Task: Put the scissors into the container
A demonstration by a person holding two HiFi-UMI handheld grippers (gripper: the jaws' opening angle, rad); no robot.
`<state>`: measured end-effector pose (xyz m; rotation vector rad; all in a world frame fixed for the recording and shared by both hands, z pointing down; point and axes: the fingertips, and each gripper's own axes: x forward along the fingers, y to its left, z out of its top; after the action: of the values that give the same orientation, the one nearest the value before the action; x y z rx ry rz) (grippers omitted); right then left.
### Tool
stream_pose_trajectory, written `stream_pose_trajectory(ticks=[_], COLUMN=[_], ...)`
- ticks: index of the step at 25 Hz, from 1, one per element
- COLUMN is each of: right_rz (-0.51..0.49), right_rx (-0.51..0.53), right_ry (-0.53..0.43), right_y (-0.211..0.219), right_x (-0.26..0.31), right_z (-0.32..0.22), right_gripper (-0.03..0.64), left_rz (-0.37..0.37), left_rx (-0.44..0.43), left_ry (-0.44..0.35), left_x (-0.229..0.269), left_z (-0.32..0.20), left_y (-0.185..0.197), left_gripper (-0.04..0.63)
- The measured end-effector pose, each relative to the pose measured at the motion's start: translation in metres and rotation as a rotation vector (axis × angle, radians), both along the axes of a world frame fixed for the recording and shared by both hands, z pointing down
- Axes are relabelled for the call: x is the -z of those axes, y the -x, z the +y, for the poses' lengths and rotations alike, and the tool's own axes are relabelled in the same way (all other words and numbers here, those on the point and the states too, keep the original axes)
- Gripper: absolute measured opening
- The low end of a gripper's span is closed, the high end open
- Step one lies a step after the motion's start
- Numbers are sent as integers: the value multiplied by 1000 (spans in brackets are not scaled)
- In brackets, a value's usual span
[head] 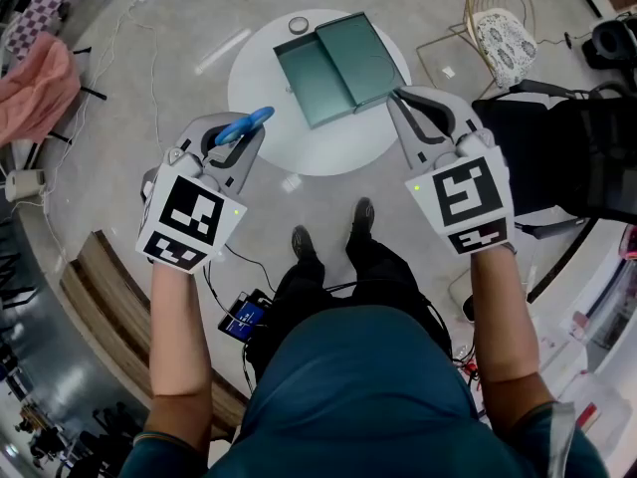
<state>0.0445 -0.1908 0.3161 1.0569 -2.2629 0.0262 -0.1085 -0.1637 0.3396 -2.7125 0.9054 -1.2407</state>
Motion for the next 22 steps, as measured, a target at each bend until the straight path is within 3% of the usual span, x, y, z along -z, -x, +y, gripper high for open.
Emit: stream_pose_trajectory(ticks=[22], right_rz=[12], right_rx=[21], right_ry=[64], right_y=[9], right_x=[-31], right_z=[-1], right_gripper=[40], left_rz=[-3], left_rx=[14], left_ry=[63], left_x=[-31], left_z=[-4], left_y=[7], left_gripper=[26])
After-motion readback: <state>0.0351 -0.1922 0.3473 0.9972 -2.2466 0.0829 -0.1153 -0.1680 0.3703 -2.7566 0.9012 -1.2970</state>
